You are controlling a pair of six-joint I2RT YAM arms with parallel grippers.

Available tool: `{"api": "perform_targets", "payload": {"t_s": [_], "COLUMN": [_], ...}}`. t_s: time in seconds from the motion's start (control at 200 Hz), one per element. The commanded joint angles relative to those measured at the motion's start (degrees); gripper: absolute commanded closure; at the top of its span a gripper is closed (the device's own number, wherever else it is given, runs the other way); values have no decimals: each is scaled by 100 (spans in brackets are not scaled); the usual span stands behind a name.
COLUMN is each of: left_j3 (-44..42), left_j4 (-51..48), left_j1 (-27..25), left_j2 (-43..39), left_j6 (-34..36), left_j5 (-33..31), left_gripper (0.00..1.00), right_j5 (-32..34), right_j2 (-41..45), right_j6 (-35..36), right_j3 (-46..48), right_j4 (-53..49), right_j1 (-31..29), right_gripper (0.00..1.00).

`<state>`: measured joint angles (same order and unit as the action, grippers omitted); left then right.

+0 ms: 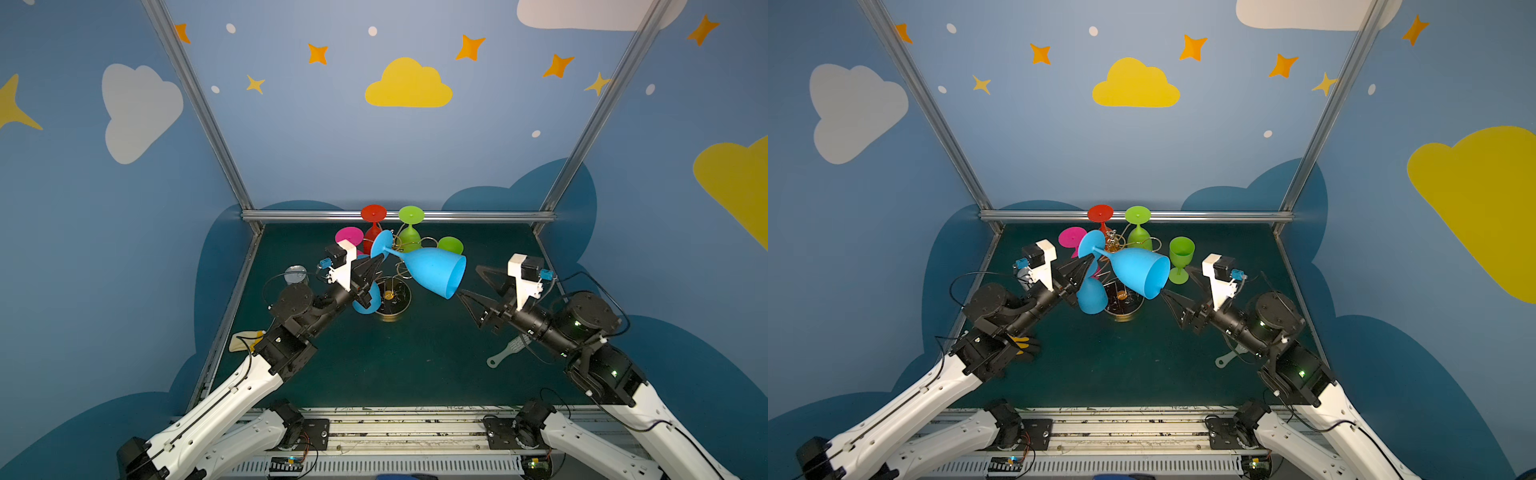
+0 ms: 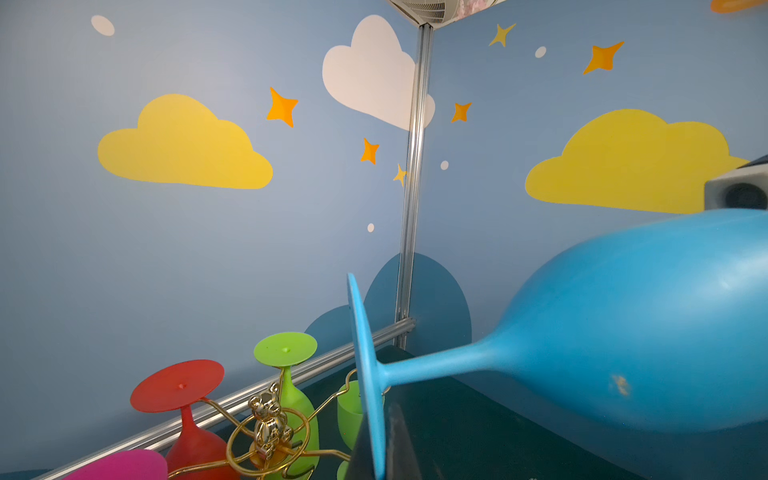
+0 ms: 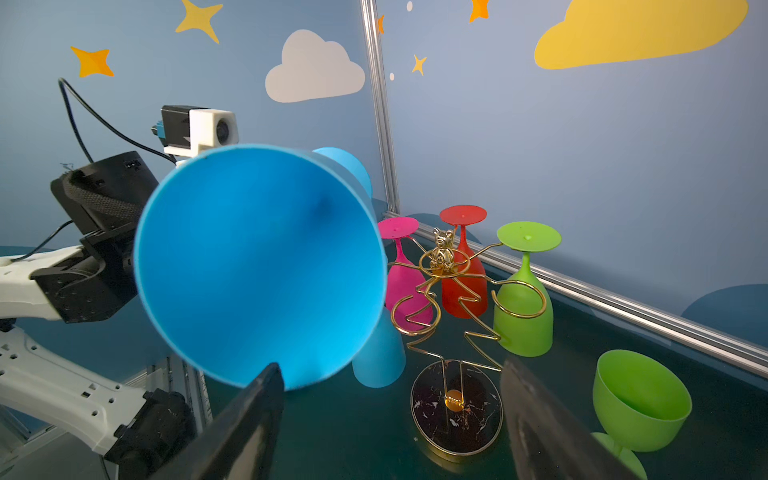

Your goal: Take the wine glass off the wine glass rack

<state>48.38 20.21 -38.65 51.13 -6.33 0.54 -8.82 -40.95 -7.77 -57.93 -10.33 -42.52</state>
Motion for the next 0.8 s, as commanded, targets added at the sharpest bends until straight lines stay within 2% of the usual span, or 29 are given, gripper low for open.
{"api": "perform_targets", "payload": {"t_s": [0.0,0.235,0.37,0.711,0.756,0.796], "left_j3": [-56,-138,-171,-180,-180,-180], "left_j4": [176,150,116,11,-5,-5], "left_j1": [8,8,9,6,12,7], "left_j2": [-118,-174,-174,-139,-147,-155], "left_j6": [53,131,176,294,306,308], "left_j5": [-9,201,328,269,219,176], "left_gripper": [97,97,97,96,93,85], "right_j5": [-54,-47,-180,-380,-353,-332], "right_j2": [-133,-498,-701,-813,-788,-754], "right_j6": [-64,-163,-219,-339,-347,-352], "right_j3": [-303,-447,-475,-465,-436,-409], "right_j4": [97,73,124,190,189,189], "right_j1": [31,25,25,27,25,30], "right_gripper": [20,24,32,91,100,100]}}
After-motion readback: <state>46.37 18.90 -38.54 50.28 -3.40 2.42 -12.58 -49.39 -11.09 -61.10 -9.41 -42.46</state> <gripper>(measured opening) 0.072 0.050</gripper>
